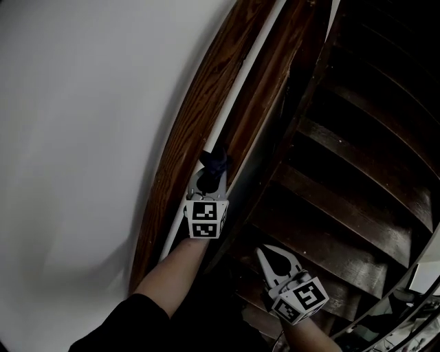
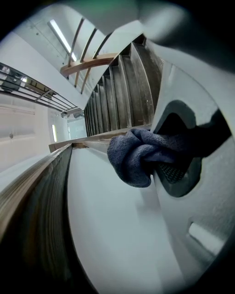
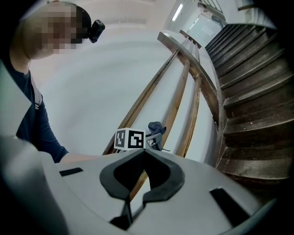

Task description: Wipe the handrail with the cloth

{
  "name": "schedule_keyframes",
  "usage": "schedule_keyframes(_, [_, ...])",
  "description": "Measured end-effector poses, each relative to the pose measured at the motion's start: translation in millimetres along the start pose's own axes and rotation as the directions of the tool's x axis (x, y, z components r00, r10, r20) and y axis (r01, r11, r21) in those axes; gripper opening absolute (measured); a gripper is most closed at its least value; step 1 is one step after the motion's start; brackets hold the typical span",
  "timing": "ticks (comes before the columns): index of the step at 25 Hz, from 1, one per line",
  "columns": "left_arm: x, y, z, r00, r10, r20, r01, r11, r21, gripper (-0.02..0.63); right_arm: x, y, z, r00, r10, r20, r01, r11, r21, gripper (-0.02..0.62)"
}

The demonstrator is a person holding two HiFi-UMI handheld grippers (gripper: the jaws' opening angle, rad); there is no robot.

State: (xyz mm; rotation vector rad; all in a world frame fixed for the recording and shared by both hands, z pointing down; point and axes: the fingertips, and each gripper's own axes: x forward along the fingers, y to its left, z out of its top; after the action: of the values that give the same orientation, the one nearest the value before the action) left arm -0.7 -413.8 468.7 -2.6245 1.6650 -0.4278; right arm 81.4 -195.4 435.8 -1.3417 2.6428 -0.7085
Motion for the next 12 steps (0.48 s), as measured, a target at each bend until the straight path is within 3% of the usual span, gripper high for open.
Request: schedule_keyframes(12, [35.0,-5.7,41.8,1.000,-0.013,0.009,0.013,1.000,-0.017,0.097,14.2,-5.8,55.8,0.998,-0.012,0.068,0.015,0.999,-0.045,0.009])
